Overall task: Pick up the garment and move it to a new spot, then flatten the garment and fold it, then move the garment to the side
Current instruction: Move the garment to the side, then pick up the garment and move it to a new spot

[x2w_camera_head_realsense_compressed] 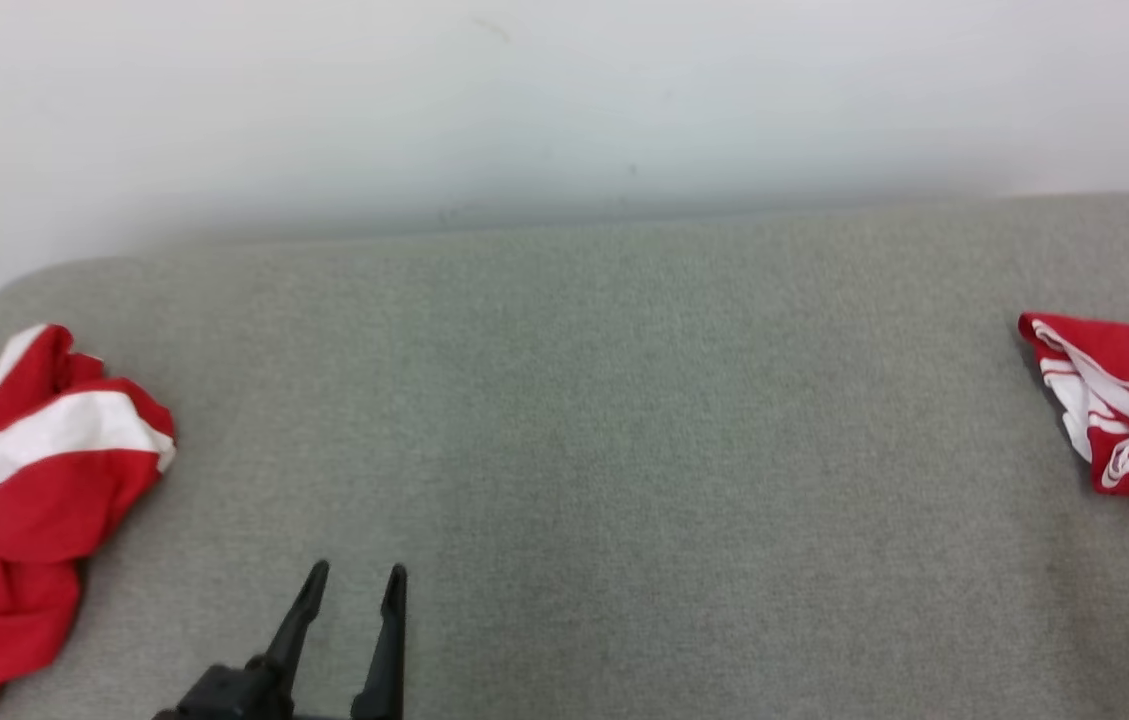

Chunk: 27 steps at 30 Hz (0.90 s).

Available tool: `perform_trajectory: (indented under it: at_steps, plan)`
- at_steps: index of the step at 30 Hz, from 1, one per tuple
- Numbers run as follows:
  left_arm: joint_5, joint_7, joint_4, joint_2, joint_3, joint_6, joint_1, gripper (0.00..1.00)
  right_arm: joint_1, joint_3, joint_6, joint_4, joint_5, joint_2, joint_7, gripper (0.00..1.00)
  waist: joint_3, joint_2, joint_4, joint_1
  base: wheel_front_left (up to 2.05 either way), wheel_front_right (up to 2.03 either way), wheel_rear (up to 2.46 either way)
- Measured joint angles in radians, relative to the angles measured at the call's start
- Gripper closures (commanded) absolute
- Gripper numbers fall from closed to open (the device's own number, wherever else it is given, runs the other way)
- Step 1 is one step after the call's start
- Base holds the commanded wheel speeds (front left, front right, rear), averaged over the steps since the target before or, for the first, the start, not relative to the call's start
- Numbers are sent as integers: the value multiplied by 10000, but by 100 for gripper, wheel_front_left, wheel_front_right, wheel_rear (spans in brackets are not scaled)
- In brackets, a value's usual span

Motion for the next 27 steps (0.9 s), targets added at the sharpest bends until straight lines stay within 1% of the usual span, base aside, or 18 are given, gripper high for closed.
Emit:
perform_trajectory:
  at_steps: [3,7,11,13,19,27]
  plan:
    - [-2,0,146,-8,132,88,369,0,1349,-535,0,-997,-656,999,0,0,-444,0,132,0,0,0,0]
    - [6,0,334,-15,244,117,758,0,2687,-694,0,-1871,-1294,2163,0,0,-963,0,257,0,0,0,0]
    - [-17,0,441,-15,303,207,976,0,3475,-702,0,-2355,-1499,2928,0,0,-1258,0,293,-1,0,0,0]
    - [-67,0,500,-17,293,263,1021,0,3732,-573,0,-2393,-1651,3087,0,0,-1308,0,279,0,0,0,0]
    - [-198,0,619,-19,249,313,1128,0,4117,-717,0,-2290,-1814,3390,0,0,-1410,0,321,-1,0,0,0]
    - [-257,0,608,-21,297,322,1117,0,4199,-694,0,-2247,-1837,3513,0,0,-1444,0,472,0,0,0,0]
